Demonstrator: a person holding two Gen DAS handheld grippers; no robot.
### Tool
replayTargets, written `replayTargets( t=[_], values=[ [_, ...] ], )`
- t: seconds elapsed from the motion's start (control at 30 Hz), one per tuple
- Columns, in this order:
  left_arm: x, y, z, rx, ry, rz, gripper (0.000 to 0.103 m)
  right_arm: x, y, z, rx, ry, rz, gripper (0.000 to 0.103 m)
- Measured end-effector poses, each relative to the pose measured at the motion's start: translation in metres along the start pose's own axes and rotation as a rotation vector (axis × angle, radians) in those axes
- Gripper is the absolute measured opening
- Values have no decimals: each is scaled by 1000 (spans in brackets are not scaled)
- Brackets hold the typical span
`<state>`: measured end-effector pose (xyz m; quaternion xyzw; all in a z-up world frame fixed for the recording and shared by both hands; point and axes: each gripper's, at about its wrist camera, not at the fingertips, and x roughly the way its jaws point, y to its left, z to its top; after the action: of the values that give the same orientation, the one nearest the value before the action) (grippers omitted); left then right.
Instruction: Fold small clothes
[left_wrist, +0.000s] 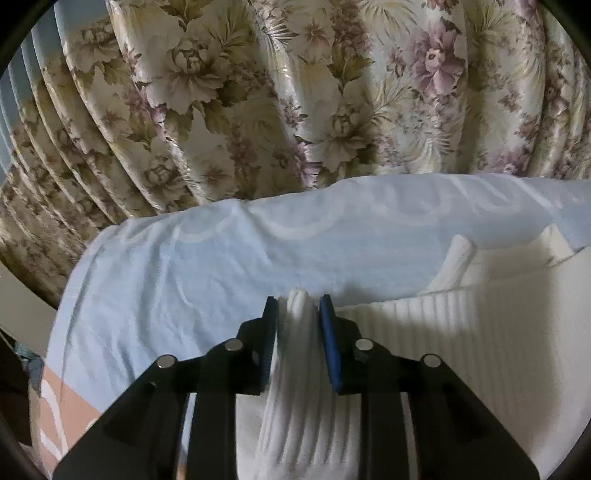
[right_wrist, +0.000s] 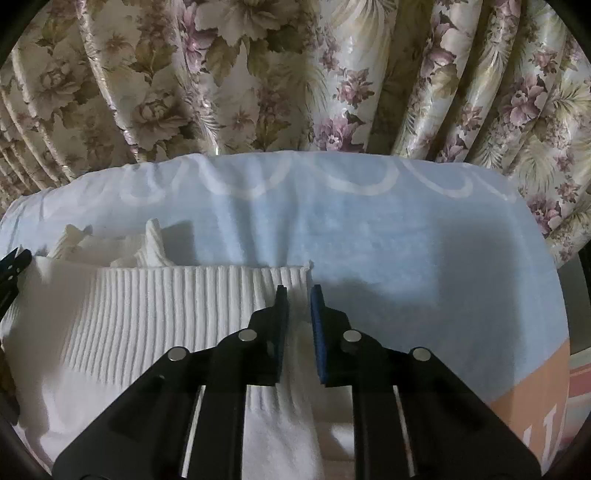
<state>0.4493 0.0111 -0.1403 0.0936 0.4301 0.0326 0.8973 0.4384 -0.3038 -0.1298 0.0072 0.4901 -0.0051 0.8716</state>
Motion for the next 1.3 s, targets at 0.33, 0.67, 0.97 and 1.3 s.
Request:
replayTargets(
  t=[0.33,0.67,0.97,1.3],
  values=[
    [-93,0,-24,6,-169,-37,45,-87,-14,-35,-38,-173,73,60],
    [-167,-11,-83,-84,-255,-41,66,-109,-61,-109,66,-165,108,65],
    [-140,-48,-110,-45,-169,-7,69,-98,-53,-136,85,-120,164,66],
    [-122,-34,-116,-81,-146,57,72,-80,-53,-132,54,-109,115,71]
  ],
)
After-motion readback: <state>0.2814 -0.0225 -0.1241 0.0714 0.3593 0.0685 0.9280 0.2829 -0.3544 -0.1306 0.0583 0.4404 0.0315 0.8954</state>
